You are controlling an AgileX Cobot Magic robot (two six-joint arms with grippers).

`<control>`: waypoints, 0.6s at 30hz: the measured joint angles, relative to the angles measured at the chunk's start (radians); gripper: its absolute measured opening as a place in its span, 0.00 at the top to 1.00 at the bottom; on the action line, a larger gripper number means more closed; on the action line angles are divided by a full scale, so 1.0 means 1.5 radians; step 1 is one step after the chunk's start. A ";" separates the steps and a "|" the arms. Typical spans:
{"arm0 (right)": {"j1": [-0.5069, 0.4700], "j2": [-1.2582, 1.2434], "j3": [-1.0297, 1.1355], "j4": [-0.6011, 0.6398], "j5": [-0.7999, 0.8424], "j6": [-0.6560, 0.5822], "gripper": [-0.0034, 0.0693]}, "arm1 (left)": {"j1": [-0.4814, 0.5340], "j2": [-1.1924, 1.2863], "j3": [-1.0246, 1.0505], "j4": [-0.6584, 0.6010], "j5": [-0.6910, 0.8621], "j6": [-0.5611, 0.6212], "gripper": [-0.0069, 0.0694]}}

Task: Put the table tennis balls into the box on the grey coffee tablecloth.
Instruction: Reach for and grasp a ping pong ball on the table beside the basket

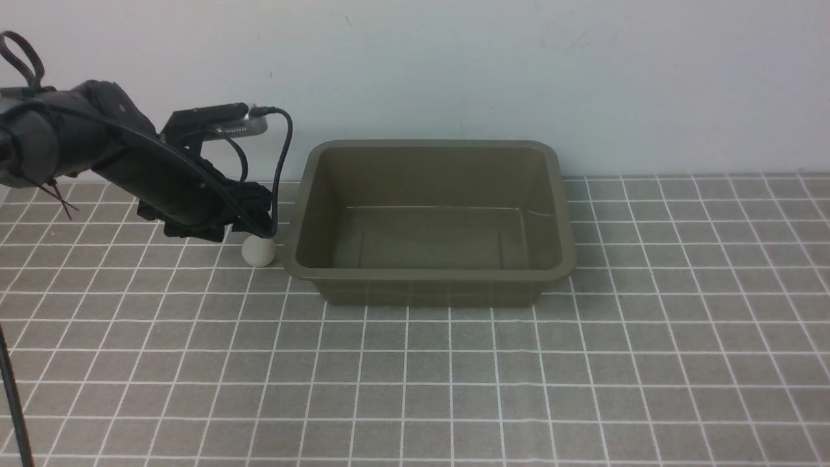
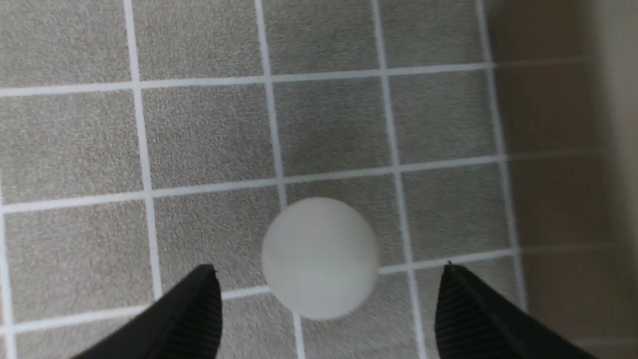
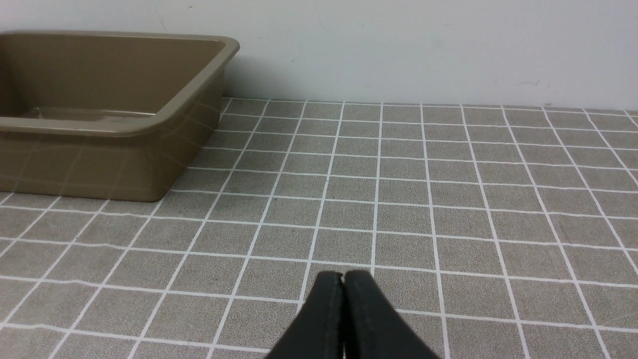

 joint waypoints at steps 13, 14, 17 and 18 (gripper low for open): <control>0.000 0.000 0.000 0.000 0.000 0.000 0.97 | -0.001 0.061 -0.002 -0.012 -0.068 0.032 0.24; 0.000 0.000 0.000 0.000 0.000 0.000 0.97 | -0.001 0.064 -0.002 -0.011 -0.069 0.035 0.26; 0.000 0.000 0.000 0.000 0.000 0.000 0.97 | -0.001 0.065 -0.002 -0.011 -0.072 0.039 0.36; 0.000 0.000 0.000 0.000 0.000 0.000 0.97 | -0.001 0.066 -0.002 -0.011 -0.073 0.039 0.43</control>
